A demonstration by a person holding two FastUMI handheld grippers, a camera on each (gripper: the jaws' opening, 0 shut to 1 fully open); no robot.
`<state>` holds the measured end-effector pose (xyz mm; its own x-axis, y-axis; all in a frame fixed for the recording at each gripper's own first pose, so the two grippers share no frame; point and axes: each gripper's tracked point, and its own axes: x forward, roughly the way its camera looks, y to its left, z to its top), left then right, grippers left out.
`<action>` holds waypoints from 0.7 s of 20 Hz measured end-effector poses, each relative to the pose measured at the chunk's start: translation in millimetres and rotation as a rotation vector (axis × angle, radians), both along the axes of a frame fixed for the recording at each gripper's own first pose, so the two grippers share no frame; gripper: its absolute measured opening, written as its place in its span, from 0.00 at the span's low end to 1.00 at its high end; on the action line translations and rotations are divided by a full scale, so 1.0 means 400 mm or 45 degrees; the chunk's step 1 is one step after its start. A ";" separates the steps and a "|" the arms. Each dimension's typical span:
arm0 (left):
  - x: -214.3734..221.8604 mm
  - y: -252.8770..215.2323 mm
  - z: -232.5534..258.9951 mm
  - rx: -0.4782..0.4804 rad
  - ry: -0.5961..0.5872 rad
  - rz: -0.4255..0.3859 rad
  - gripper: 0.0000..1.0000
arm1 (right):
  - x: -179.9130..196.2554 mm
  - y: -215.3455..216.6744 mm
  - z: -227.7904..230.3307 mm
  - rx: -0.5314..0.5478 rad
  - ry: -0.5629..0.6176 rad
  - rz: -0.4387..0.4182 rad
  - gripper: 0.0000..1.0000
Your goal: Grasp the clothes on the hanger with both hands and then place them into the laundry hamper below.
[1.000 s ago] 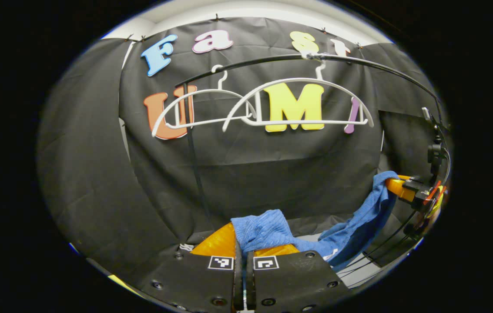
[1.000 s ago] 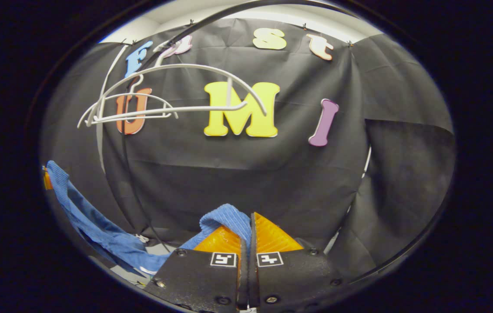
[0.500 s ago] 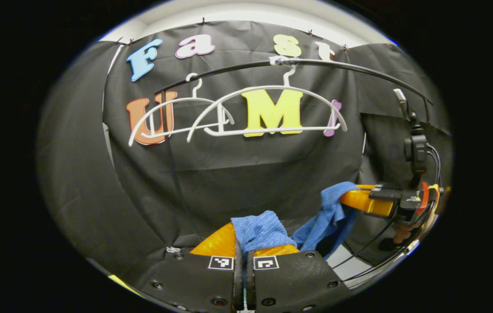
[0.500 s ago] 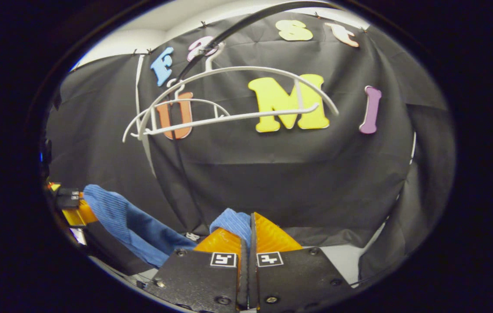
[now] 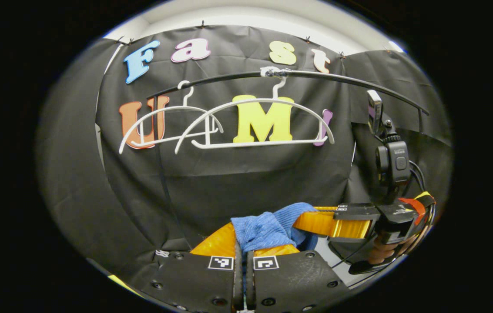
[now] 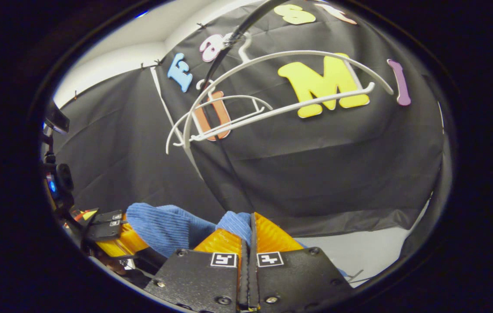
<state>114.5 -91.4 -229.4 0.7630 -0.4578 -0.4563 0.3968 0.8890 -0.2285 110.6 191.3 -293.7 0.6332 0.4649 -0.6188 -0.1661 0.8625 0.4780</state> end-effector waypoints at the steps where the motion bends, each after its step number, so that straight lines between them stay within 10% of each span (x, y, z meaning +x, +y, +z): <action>1: 0.004 0.002 0.009 -0.014 -0.004 0.004 0.03 | 0.002 0.018 0.011 0.021 0.001 0.011 0.04; 14: 0.028 -0.027 -0.002 -0.094 0.006 -0.035 0.03 | 0.034 0.010 -0.007 0.156 0.109 -0.067 0.04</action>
<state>125.8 -102.2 -230.1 0.7477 -0.5112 -0.4238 0.4196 0.8584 -0.2951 124.4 195.2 -296.7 0.6063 0.5074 -0.6123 -0.0761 0.8035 0.5904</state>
